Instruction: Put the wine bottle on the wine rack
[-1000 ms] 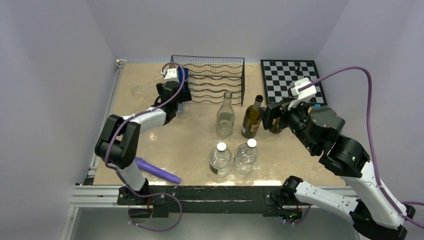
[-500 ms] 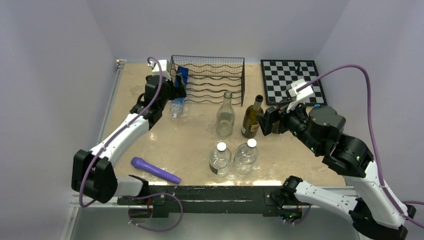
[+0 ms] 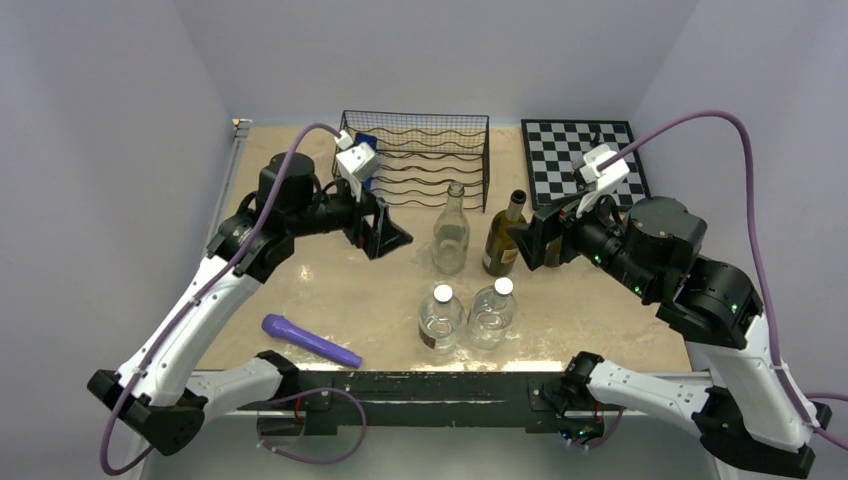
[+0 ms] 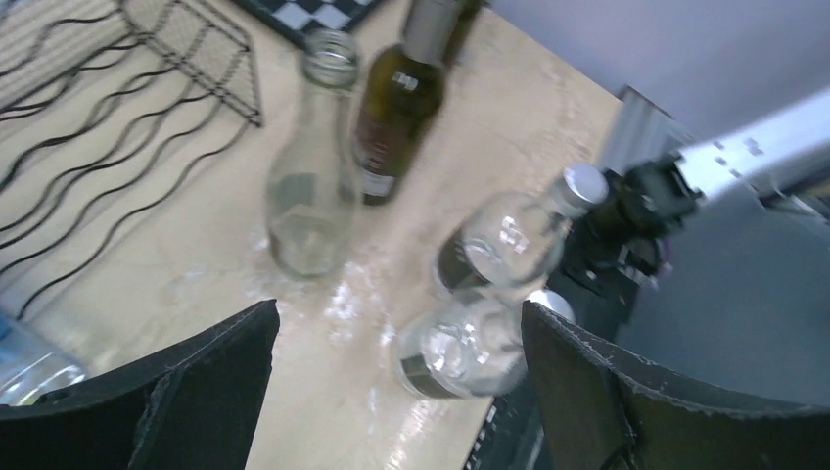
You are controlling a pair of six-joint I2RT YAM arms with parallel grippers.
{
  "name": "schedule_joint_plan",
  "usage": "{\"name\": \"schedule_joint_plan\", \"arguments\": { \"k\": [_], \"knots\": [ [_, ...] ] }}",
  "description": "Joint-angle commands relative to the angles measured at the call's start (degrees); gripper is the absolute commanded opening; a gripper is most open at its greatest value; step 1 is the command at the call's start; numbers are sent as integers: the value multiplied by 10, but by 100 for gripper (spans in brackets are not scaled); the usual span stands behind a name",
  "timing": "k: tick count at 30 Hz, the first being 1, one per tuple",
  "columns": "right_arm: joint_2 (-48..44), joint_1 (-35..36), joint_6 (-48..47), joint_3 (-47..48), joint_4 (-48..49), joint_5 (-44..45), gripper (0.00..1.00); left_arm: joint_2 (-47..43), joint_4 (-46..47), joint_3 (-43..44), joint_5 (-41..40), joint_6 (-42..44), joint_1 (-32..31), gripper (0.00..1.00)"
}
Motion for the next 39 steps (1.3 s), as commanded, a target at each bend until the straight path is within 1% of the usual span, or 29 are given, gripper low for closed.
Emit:
{"name": "schedule_joint_plan", "arguments": {
  "k": [1,2,4,7,10,13,14,17,20,26,28,33,35,39],
  "knots": [
    [-3,-3,9,16,-22,-8,95,-43,-45,1,101,27,-47,97],
    [-6,-3,12,11,-21,-6,95,-52,-31,-10,110,29,-64,97],
    [-9,-3,19,4,-22,-4,95,-66,-2,-37,100,37,-103,97],
    [-6,-3,35,5,-40,-2,95,-67,17,-61,63,44,-152,96],
    [-14,-4,47,-1,-46,5,95,-53,41,-80,35,43,-183,92],
    [-25,-3,56,-11,-44,16,95,-36,31,-89,-22,73,-213,89],
    [-27,-4,58,-12,-44,17,95,-30,23,-89,-35,89,-217,89],
    [-30,-3,66,-13,-44,12,95,-14,10,-87,-24,109,-220,88],
    [-30,-4,74,-15,-44,13,95,-4,24,-97,-12,114,-226,88],
    [-34,-2,85,-22,-41,12,95,26,59,-117,-19,120,-240,84],
    [-33,-3,83,-19,-41,5,95,33,62,-117,-27,120,-247,83],
    [-34,-4,79,-18,-37,11,95,42,104,-134,-27,114,-266,82],
    [-33,-3,79,-19,-37,12,95,52,108,-134,-35,110,-274,79],
    [-32,-4,77,-19,-33,-4,95,56,141,-148,-22,89,-278,76]
  ]
}}
